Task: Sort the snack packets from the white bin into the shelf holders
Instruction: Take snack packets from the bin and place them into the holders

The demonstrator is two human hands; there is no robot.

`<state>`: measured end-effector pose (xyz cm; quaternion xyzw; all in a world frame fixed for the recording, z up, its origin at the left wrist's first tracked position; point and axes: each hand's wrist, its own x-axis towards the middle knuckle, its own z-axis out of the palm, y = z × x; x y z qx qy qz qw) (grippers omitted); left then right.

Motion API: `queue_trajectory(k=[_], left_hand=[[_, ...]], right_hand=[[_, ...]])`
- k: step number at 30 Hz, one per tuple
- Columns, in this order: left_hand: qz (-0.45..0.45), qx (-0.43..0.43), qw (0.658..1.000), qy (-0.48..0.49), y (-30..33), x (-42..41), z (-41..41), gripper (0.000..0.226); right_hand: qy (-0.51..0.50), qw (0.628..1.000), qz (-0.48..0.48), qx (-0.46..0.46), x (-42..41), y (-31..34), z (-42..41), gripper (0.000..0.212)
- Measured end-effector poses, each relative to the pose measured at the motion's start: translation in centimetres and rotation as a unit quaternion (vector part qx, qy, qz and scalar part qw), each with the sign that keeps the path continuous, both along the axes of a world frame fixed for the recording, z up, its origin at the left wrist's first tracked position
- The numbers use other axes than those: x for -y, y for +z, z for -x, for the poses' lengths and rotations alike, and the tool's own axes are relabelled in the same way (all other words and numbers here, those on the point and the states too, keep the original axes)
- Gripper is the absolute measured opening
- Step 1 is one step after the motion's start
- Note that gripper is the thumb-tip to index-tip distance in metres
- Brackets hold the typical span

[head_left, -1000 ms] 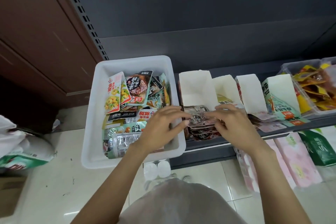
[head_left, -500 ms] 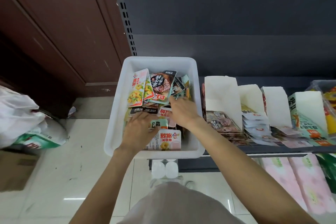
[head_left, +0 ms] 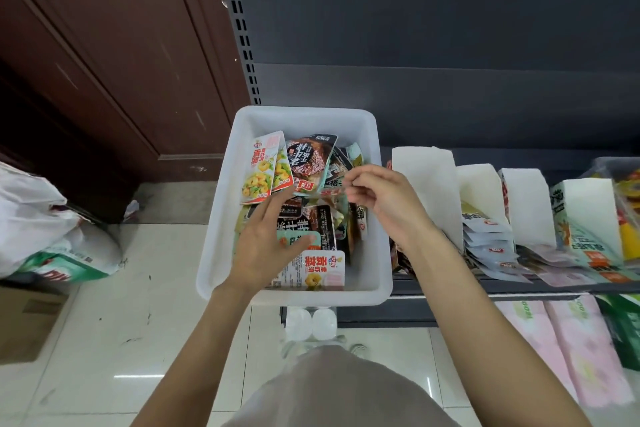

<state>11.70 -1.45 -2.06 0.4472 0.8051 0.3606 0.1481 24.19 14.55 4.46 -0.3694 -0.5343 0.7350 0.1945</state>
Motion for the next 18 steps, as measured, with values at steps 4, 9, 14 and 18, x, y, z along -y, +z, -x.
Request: queue_trajectory(k=[4,9,14,18], left_hand=[[-0.067,0.013,0.998,0.004,1.8,-2.0,-0.6,0.032],[-0.097,0.035,0.992,-0.079,4.2,-5.3,-0.5,0.019],[-0.095,-0.112,0.962,-0.231,7.3,-11.3,-4.0,0.023],[-0.131,-0.142,0.930,-0.312,8.9,-17.0,-10.1,0.019]], right_hand=[[-0.044,0.981,0.162,-0.095,0.2,1.3,-1.0,0.021],[-0.059,0.995,-0.026,-0.078,-0.9,2.0,-5.4,0.014],[-0.152,0.913,-0.359,0.122,-3.1,1.4,-12.3,0.004],[-0.265,0.848,-0.430,0.158,-4.3,2.1,-18.9,0.003]])
